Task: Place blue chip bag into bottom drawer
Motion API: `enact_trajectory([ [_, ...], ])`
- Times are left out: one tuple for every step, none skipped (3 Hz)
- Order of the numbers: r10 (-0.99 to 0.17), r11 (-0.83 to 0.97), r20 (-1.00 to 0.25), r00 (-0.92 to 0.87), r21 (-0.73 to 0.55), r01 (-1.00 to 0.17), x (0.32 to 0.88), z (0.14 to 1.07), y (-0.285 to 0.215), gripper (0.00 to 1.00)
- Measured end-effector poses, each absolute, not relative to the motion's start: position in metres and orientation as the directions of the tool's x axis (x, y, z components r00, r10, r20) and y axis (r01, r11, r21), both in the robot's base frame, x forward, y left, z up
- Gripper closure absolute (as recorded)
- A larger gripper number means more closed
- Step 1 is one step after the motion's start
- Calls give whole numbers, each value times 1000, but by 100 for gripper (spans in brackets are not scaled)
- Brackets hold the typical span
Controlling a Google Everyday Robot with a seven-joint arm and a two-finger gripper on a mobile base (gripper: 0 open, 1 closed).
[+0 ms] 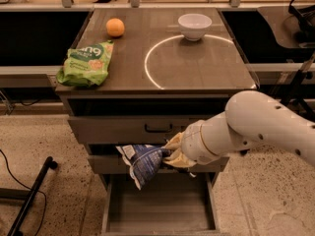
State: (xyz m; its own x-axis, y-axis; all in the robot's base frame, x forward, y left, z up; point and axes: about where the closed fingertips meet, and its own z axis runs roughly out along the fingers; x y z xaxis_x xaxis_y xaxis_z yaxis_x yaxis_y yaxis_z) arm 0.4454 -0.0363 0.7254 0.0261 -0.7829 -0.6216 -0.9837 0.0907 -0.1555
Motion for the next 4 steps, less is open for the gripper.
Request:
enact_trajectory([
  [-776, 96, -631, -4, -112, -989, 446, 688, -39, 100],
  [-763, 96, -645, -40, -51, -994, 438, 621, -44, 100],
  [-751, 112, -654, -89, 6, -994, 427, 563, -49, 100],
  [-737, 149, -654, -170, 89, -985, 413, 494, -53, 100],
])
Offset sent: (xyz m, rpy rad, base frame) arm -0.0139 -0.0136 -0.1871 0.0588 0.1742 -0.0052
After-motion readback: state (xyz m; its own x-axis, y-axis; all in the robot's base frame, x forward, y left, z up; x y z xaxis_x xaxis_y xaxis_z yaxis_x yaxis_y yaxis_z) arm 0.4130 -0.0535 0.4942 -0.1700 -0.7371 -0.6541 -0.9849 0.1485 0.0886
